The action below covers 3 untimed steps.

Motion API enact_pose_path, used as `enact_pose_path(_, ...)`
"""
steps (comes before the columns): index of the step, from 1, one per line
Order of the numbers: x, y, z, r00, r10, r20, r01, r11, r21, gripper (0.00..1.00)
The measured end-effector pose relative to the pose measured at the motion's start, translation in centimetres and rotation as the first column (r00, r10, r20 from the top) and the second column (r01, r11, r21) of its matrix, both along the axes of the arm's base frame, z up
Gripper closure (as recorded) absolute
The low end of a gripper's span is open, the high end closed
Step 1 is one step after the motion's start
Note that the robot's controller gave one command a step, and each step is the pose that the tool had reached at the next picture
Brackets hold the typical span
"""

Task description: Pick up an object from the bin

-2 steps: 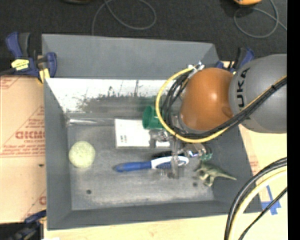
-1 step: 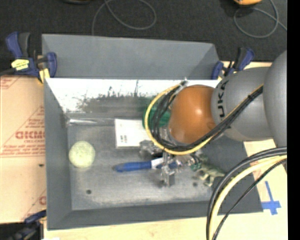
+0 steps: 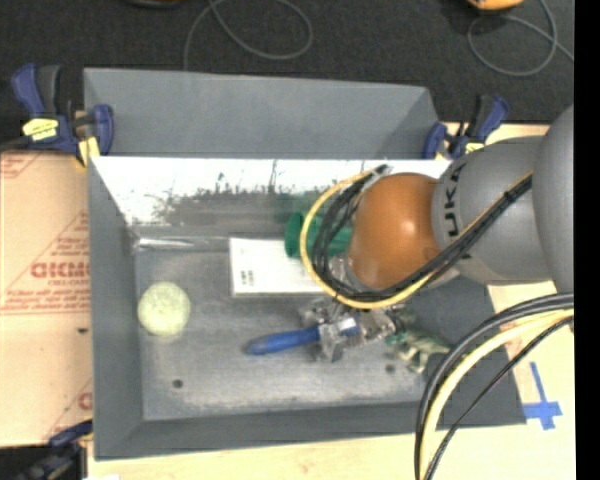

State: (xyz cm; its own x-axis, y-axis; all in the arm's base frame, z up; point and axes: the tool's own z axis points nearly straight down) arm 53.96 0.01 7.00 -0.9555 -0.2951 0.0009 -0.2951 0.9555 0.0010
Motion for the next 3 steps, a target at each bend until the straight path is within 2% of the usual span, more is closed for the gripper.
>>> enact_pose_path(3,-0.1,0.0,1.2,1.000,0.000,0.000,0.000,1.000,0.000,1.00)
